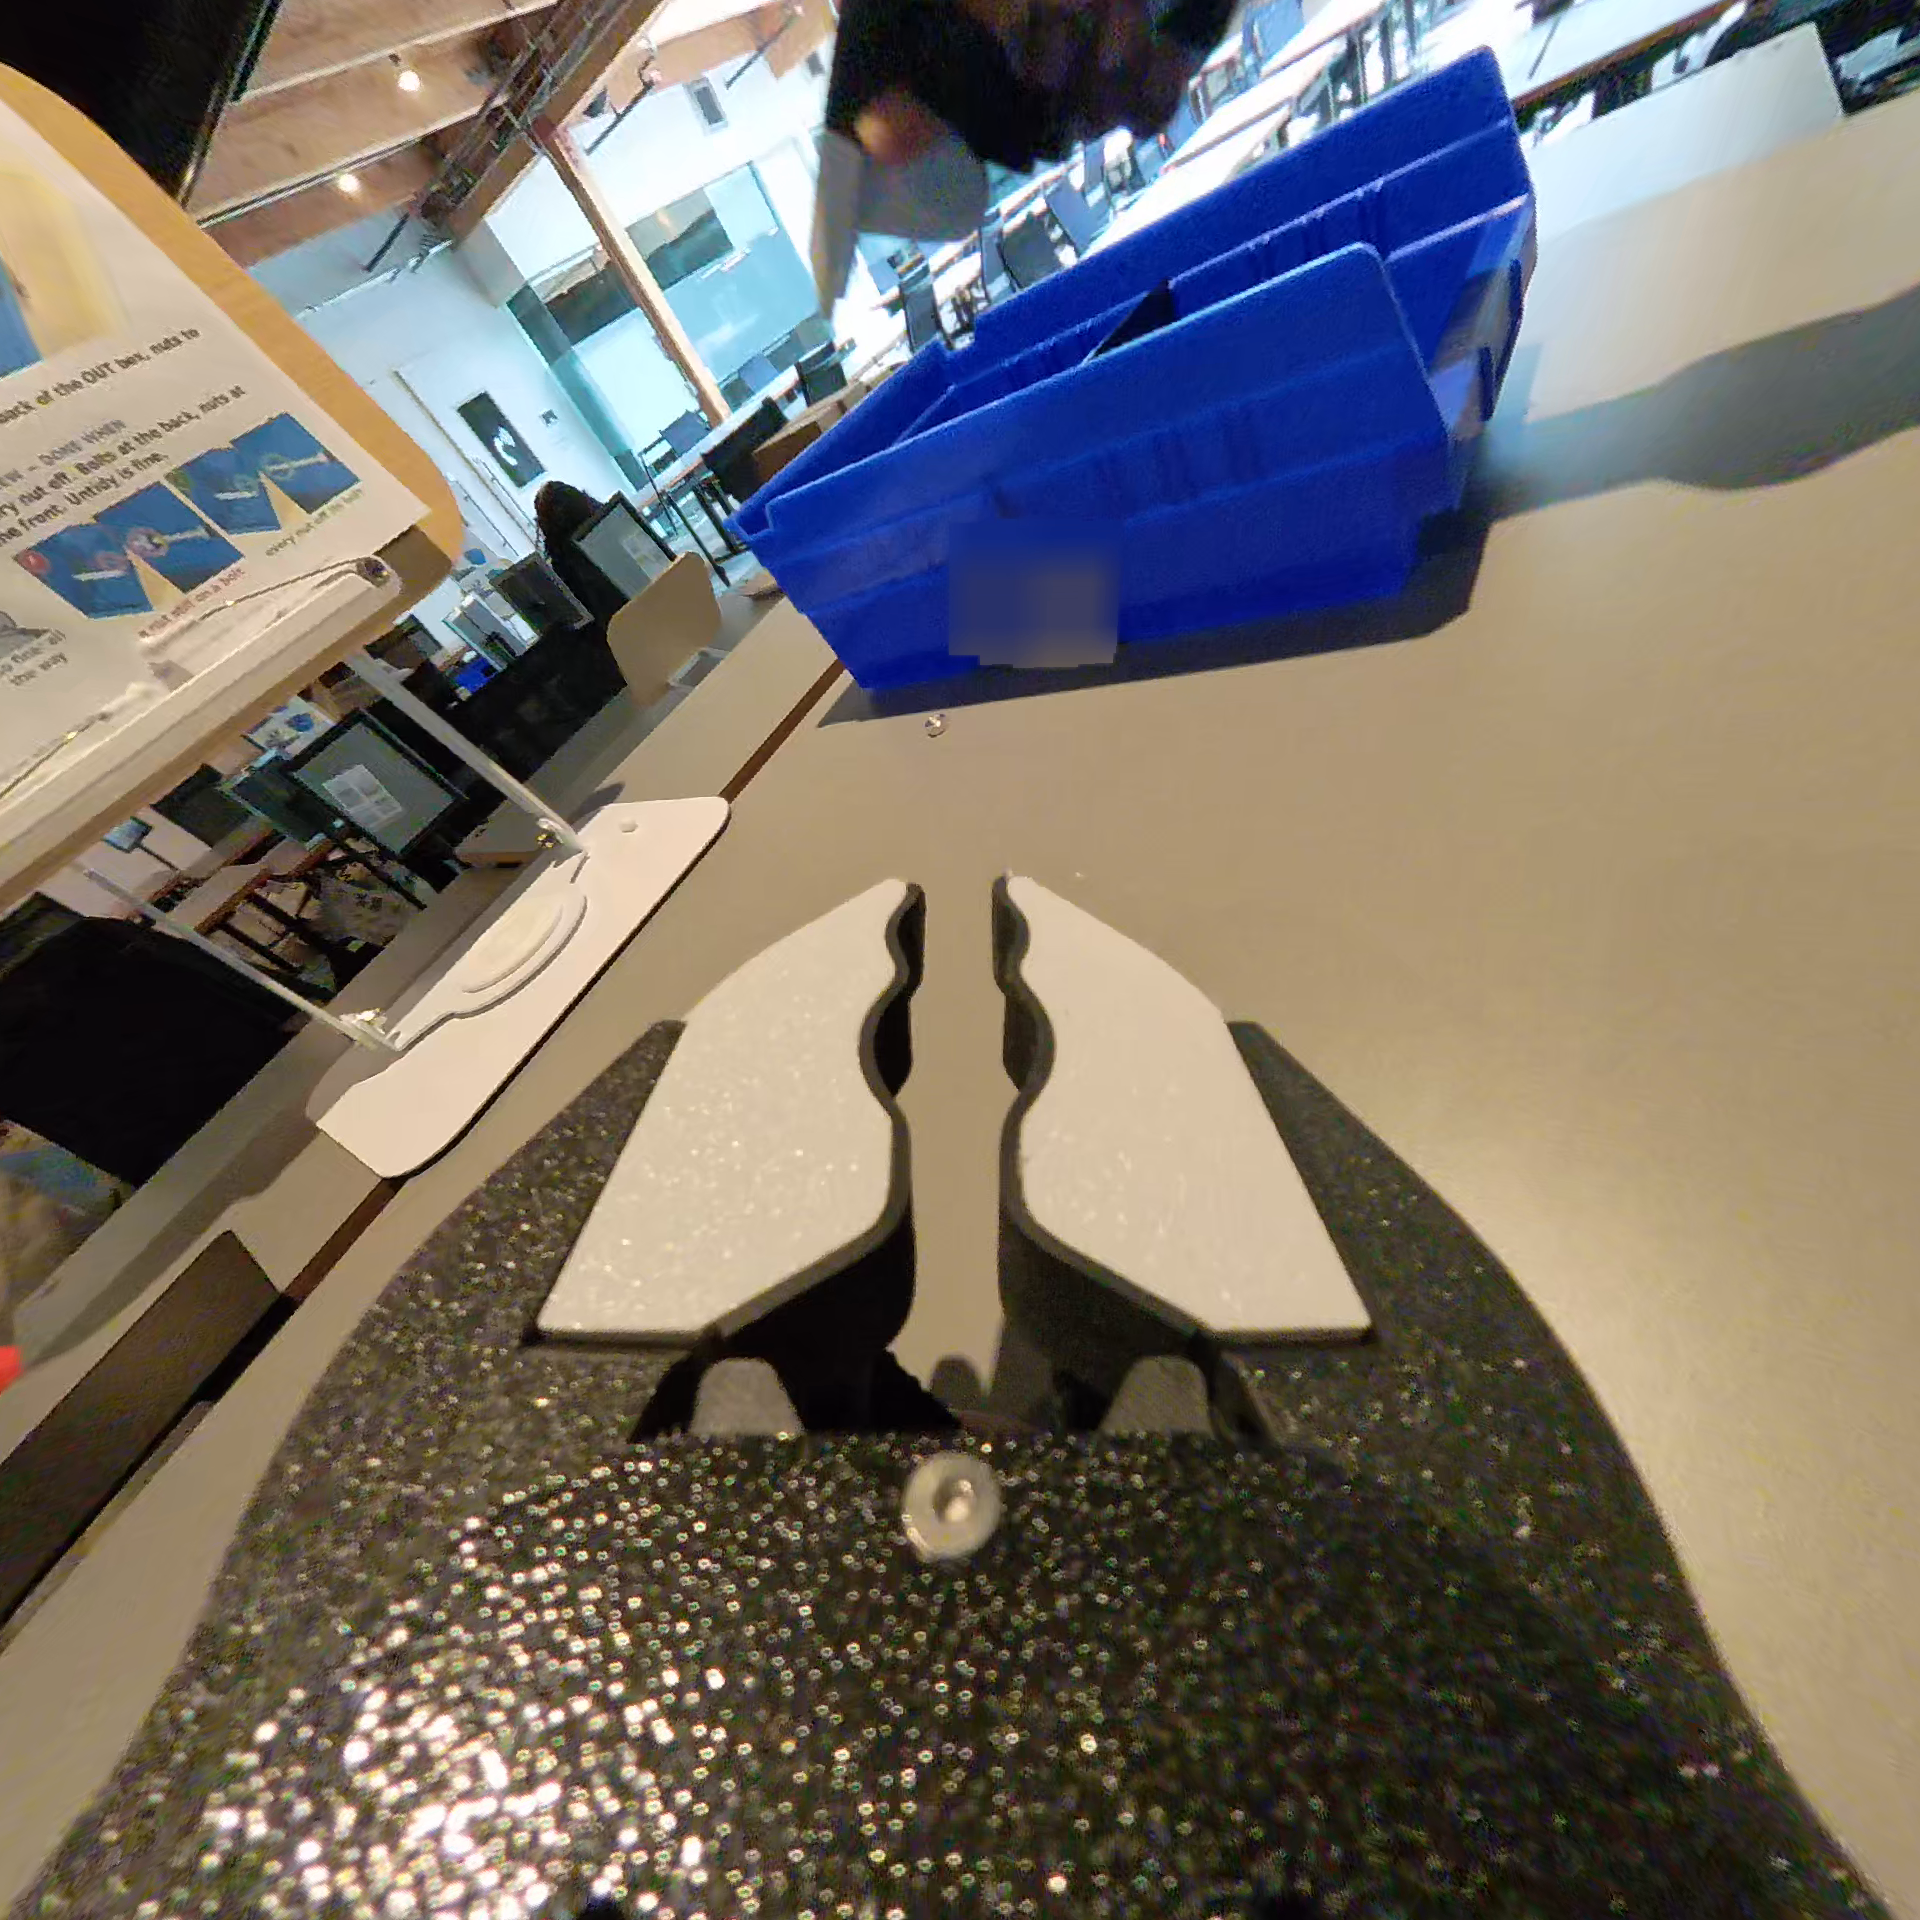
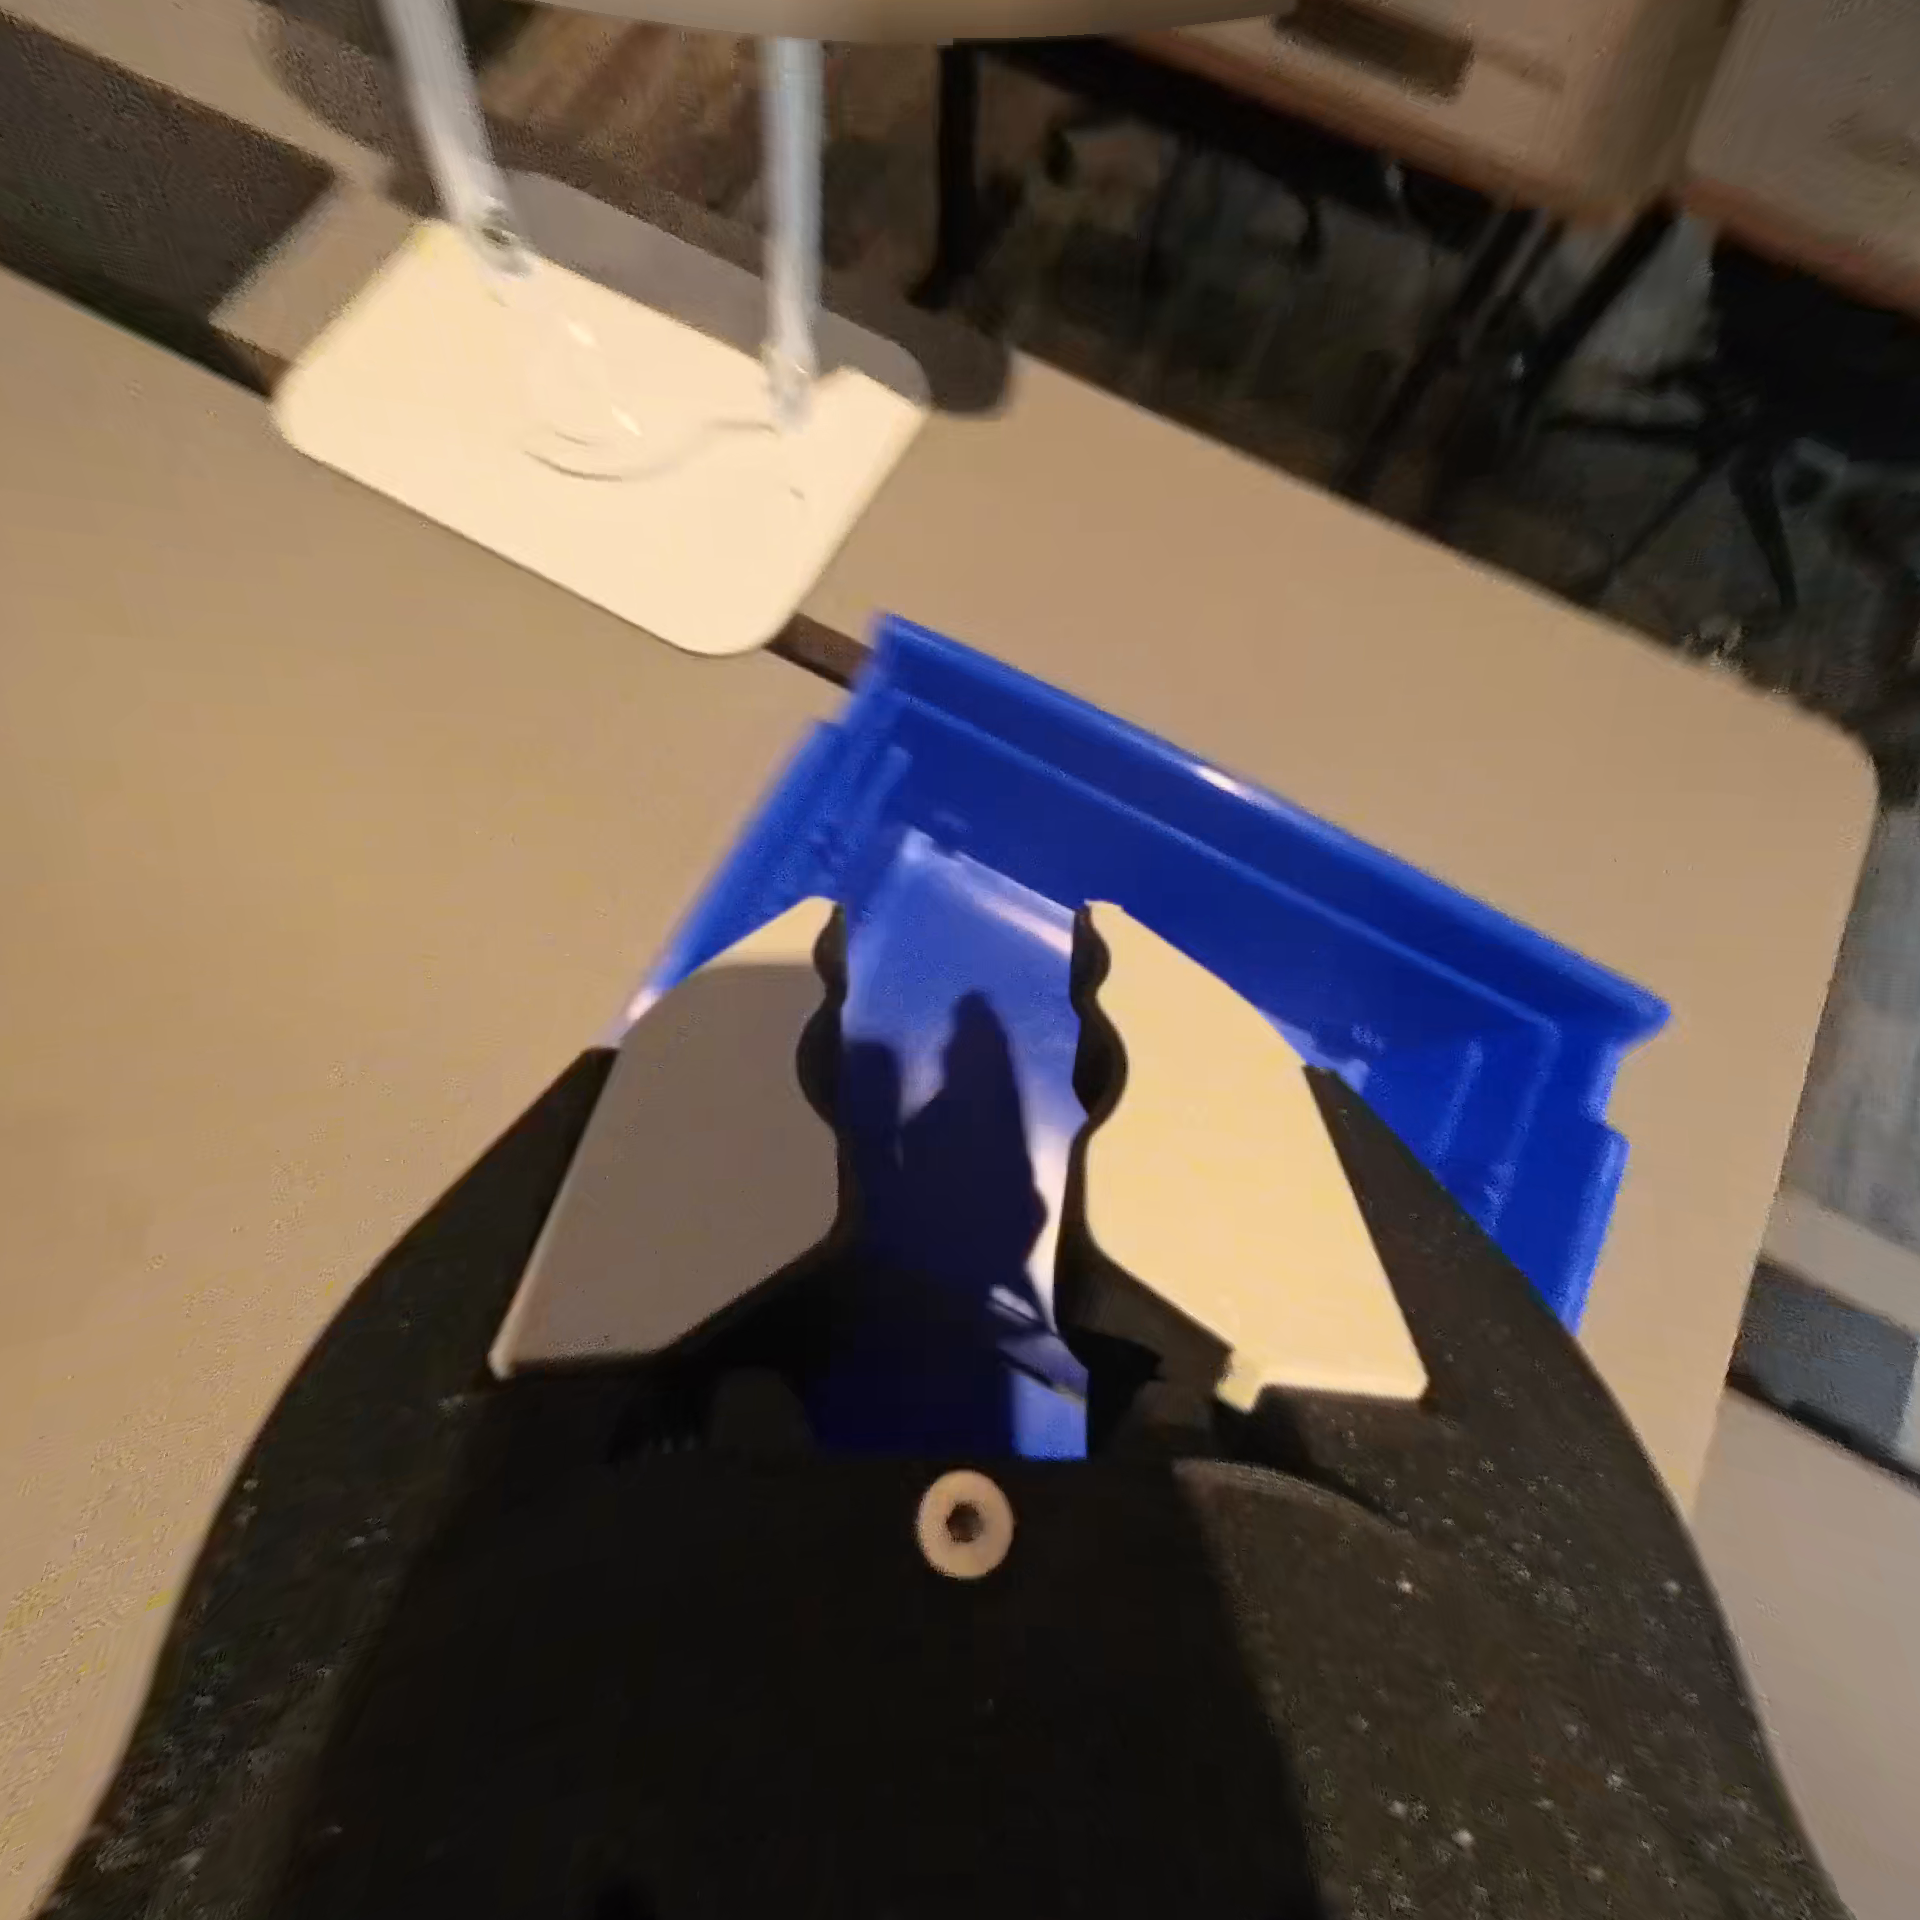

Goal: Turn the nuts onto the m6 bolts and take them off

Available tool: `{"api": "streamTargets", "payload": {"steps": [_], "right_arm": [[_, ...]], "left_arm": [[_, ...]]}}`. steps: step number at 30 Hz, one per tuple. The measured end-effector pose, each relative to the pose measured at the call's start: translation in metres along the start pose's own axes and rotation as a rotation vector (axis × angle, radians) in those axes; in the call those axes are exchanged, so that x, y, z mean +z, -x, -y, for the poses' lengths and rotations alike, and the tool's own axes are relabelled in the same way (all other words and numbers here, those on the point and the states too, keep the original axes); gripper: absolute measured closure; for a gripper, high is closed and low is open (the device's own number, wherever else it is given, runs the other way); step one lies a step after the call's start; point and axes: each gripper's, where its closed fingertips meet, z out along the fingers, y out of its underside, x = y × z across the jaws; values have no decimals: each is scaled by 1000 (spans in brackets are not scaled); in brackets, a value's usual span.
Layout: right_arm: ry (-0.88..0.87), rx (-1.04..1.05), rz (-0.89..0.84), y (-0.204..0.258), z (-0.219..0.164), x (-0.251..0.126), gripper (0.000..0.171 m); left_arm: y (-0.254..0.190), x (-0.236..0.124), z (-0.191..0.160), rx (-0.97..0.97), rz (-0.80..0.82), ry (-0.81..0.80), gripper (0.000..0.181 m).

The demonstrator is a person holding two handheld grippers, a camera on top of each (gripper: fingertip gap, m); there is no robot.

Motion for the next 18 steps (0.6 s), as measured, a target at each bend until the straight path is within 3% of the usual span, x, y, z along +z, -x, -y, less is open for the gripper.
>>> {"api": "streamTargets", "payload": {"steps": [2, 5, 9, 12, 18], "right_arm": [[30, -152, 31, 38, 13, -2, 132], [260, -494, 85, 88, -4, 20, 140], [593, -928, 55, 93, -41, 59, 141], [716, -1020, 158, 105, -56, 79, 141], [865, -1014, 270, 98, -72, 102, 141]], "left_arm": [[-2, 1, -1, 18, -4, 10, 169], [-4, 1, -1, 34, -8, 12, 169], [-4, 0, 1, 33, -9, -5, 170], [-5, -2, 0, 34, -15, -2, 170], [-6, -5, -2, 37, -22, 5, 170]]}}
